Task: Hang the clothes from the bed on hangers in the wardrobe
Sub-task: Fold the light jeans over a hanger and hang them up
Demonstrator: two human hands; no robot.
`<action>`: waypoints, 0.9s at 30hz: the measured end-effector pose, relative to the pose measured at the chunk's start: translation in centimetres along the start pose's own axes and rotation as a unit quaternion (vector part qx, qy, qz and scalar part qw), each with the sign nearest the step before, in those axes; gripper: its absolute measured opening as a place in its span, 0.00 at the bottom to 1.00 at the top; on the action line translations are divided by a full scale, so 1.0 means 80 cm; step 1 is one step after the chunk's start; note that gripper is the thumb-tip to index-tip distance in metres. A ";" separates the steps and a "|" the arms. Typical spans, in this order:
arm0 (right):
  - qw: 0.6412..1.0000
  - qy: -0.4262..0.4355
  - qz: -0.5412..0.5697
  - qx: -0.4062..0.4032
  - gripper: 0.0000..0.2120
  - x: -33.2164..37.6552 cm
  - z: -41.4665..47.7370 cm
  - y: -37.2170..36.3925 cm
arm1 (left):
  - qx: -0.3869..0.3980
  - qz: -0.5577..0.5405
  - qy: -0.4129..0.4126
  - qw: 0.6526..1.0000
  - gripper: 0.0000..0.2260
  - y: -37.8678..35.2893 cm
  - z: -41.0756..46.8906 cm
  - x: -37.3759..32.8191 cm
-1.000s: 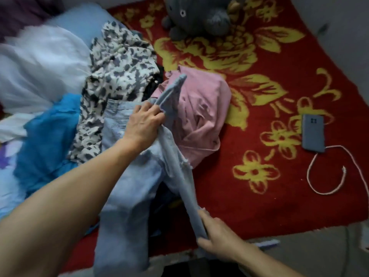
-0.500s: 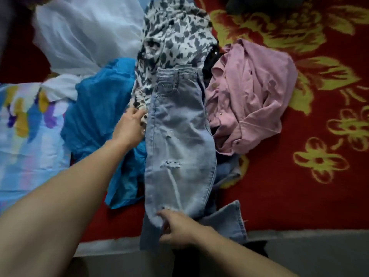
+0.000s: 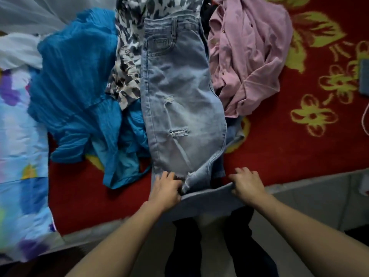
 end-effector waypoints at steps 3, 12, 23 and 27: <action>0.996 0.039 0.084 -0.003 0.07 0.030 -0.048 0.009 | 0.011 0.039 -0.017 0.999 0.13 0.002 -0.035 0.019; 0.932 0.213 0.236 0.174 0.15 0.170 -0.193 -0.085 | 0.040 0.010 0.061 0.997 0.14 -0.013 -0.141 0.021; 0.964 0.223 0.131 0.058 0.14 0.113 -0.264 -0.090 | -0.032 -0.076 0.296 0.952 0.14 -0.045 -0.363 -0.043; 0.959 0.265 0.103 0.004 0.14 0.142 -0.315 -0.028 | -0.078 -0.124 0.341 0.928 0.14 0.000 -0.460 -0.080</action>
Point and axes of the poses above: each hand's wrist, its own z-axis towards the middle knuckle, its own y-axis out of the back of the hand, x = y × z, the point moved 4 cm from there along z, towards the middle knuckle, and after that the axes turned 13 degrees about -x, right-handed, at the moved point
